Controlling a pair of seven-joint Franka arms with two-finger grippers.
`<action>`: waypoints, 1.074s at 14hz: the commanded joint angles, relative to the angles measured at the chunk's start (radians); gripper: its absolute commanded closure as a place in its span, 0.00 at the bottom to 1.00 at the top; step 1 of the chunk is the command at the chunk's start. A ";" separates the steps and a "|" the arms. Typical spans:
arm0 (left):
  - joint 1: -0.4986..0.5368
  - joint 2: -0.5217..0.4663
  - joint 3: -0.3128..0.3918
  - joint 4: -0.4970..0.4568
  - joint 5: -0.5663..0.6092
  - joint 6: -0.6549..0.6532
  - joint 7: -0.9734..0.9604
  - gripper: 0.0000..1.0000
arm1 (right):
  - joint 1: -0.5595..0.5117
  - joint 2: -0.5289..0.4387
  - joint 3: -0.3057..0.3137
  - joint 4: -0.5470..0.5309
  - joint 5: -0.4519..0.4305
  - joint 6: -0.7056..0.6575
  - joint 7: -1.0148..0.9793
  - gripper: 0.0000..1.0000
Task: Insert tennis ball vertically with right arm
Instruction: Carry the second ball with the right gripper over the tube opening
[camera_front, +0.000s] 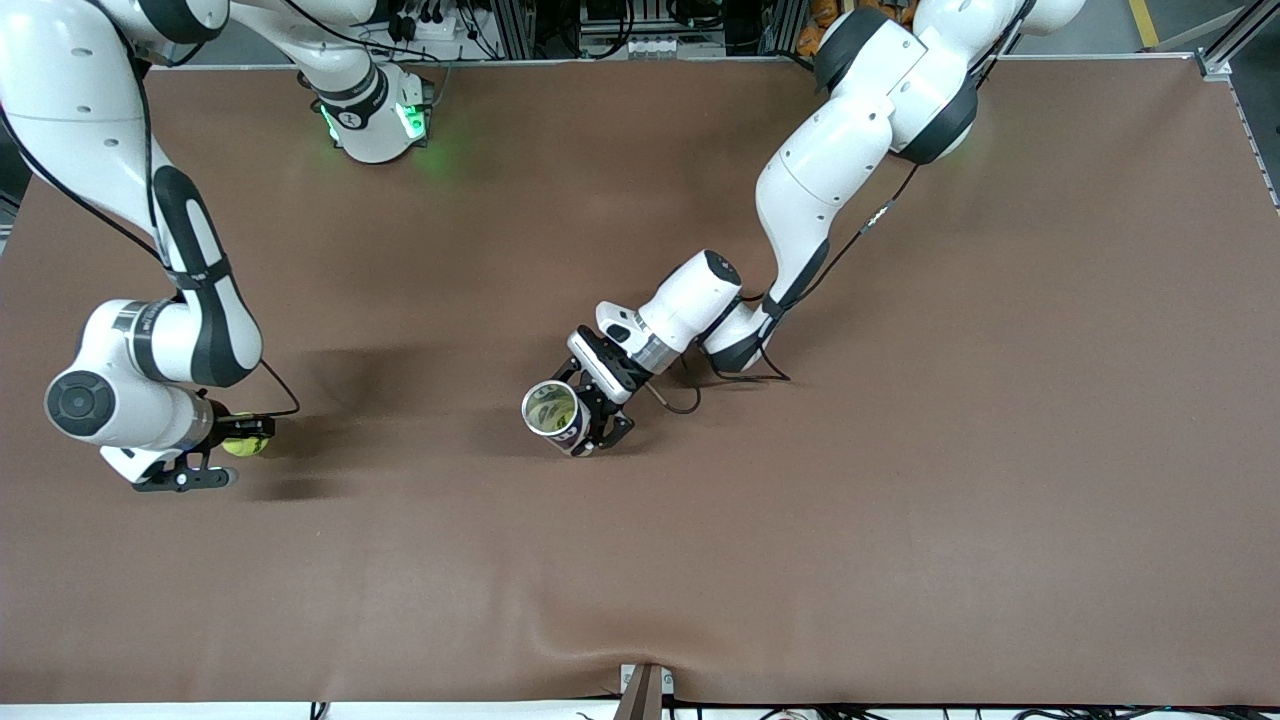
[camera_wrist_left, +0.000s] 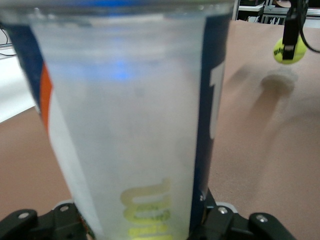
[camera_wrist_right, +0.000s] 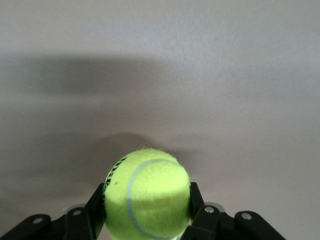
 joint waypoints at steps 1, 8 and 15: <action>0.005 0.011 0.004 0.008 -0.001 0.004 0.003 0.19 | 0.036 -0.070 0.010 0.070 -0.013 -0.131 0.010 1.00; 0.007 0.005 0.004 0.008 -0.003 0.004 0.003 0.19 | 0.127 -0.184 0.019 0.113 0.153 -0.240 0.231 1.00; 0.007 0.007 0.004 0.008 -0.003 0.004 0.003 0.19 | 0.343 -0.184 0.019 0.268 0.203 -0.359 0.706 1.00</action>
